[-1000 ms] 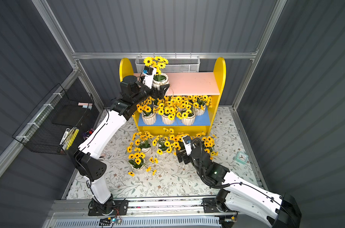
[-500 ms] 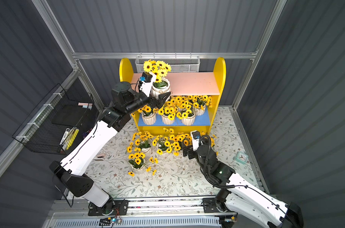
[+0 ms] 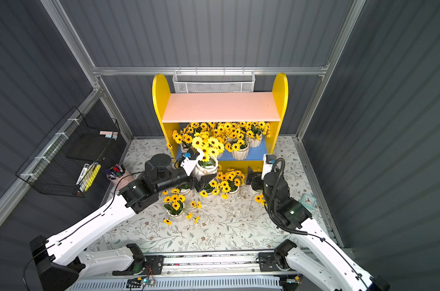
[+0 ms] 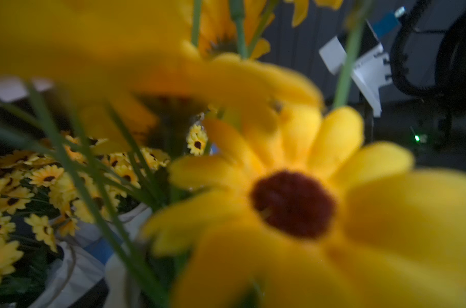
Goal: Take the sunflower pots off the shelves
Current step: Place the sunflower pot at the center of the board.
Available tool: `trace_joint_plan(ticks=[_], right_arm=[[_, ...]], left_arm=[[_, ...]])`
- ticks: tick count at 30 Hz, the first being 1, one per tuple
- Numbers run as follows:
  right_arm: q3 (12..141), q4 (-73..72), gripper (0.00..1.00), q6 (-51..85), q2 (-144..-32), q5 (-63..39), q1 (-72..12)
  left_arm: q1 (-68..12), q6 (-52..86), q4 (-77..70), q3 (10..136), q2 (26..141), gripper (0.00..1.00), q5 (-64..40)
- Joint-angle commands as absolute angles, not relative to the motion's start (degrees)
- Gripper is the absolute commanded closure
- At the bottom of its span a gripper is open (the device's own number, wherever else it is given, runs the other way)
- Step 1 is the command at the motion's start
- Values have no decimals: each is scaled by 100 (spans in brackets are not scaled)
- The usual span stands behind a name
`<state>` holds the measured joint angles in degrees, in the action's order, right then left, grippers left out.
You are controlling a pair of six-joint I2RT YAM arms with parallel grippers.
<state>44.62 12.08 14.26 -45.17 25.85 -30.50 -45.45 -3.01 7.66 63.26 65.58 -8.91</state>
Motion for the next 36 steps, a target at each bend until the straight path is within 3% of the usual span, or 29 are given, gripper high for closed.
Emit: trace_joint_plan(ticks=[1,8,15,36], right_arm=[[4668,1673,1,2026,-4329,2359,-2577],[4779,1735,1,2189,-4249,1865,-1923],[4737,1686,1,2114,-4250,1703,-1829],[4720,1566,1,1657,-4280,1794,-1732]], left_arm=[[-5002,-236,552,5618,5999,100,-433],[-5905,15,-183,4010,5682,100,28],[-6319,183,-1885,3169,6674,100,-24],[-6460,677,-5242,3540,10268,100,-844]])
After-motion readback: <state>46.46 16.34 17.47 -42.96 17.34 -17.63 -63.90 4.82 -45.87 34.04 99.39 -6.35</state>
